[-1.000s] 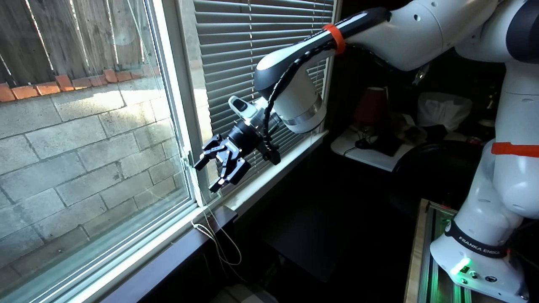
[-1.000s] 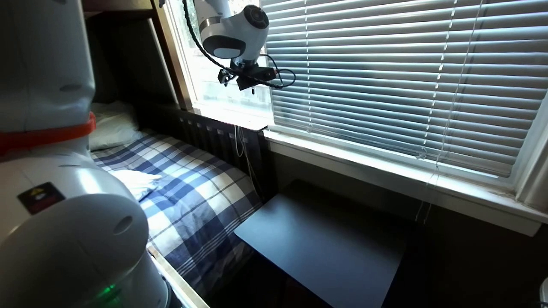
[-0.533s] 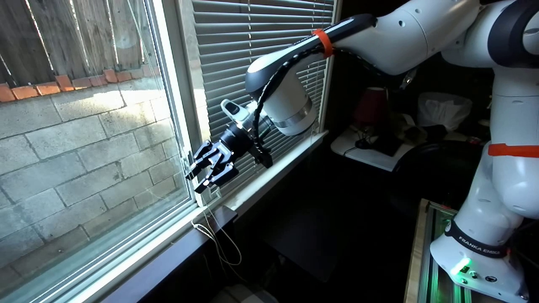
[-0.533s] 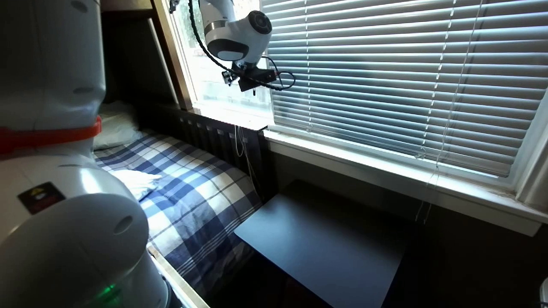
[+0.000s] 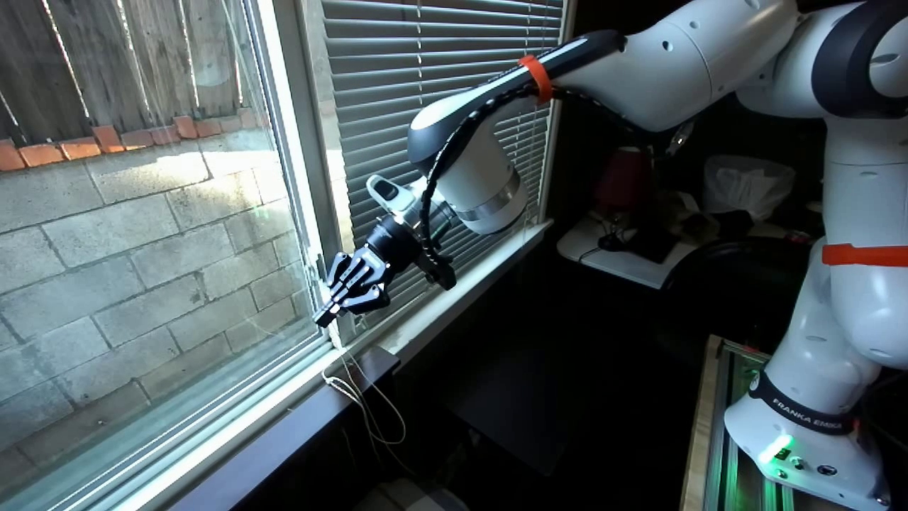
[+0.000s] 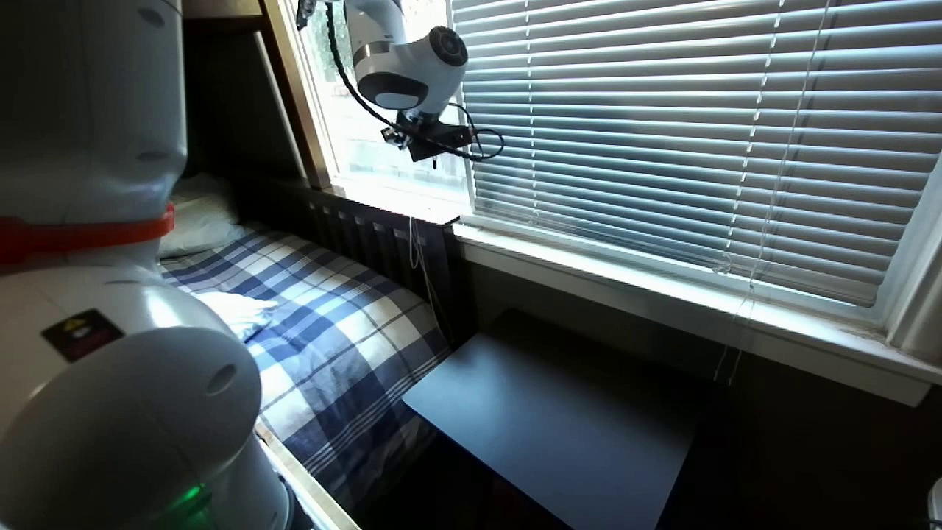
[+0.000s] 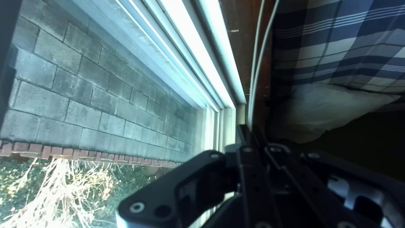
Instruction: Move the white cord on the left side of the window slightly to the left
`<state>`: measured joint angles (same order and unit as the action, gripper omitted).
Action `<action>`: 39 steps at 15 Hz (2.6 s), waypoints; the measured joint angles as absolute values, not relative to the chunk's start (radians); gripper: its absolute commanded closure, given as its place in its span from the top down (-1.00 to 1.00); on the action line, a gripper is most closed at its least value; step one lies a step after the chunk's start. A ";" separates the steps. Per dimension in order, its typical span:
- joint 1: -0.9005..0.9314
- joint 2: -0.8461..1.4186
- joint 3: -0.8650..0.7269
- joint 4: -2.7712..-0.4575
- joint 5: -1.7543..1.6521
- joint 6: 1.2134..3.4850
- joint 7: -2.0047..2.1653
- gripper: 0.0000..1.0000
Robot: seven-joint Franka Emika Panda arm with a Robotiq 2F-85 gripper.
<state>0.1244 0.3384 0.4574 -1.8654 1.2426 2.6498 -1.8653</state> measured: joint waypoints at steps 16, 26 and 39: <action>0.384 0.604 0.415 -1.476 1.203 2.570 -1.879 -0.99; 0.514 0.927 0.403 -1.029 0.901 2.463 -1.580 -0.99; 0.561 1.172 0.435 -0.677 0.706 2.211 -1.305 -0.99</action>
